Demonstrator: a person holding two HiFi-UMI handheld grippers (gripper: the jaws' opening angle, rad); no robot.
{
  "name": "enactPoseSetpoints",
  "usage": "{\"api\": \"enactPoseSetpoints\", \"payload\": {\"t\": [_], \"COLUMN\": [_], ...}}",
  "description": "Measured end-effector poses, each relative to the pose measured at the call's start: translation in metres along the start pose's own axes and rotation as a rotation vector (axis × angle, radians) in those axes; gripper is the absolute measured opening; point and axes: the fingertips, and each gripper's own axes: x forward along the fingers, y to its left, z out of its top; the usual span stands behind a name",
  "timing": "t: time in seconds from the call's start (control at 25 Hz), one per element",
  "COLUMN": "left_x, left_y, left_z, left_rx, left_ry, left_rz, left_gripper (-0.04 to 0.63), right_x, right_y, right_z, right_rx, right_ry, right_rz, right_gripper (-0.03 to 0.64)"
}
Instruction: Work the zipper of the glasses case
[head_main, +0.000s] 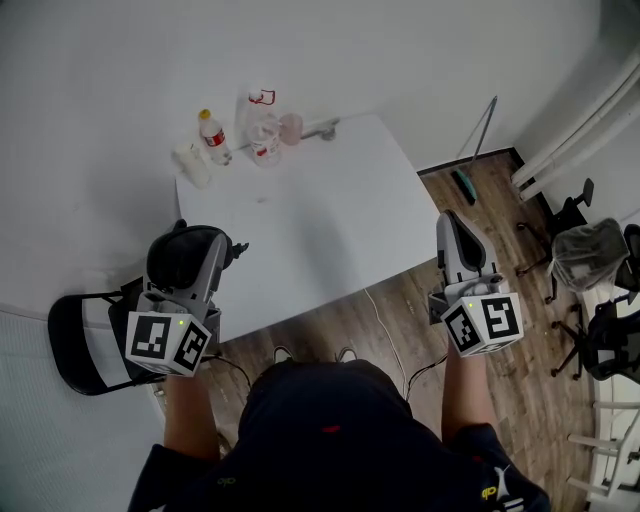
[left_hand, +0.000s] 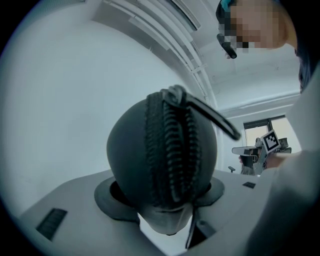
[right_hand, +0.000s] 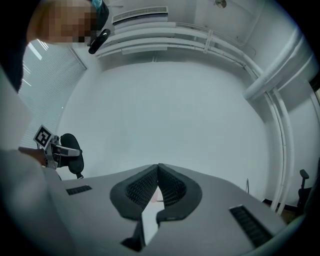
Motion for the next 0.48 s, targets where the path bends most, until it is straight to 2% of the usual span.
{"api": "enactPoseSetpoints", "payload": {"t": [0.48], "left_x": [0.002], "left_y": [-0.012], "left_z": [0.001], "left_rx": [0.006], "left_ry": [0.008], "left_rz": [-0.036], "left_gripper": [0.275], "right_x": [-0.004], "right_y": [0.003], "right_z": [-0.004], "right_rx": [-0.018], "right_ry": [0.009], "right_rz": [0.000], "right_gripper": [0.020]}}
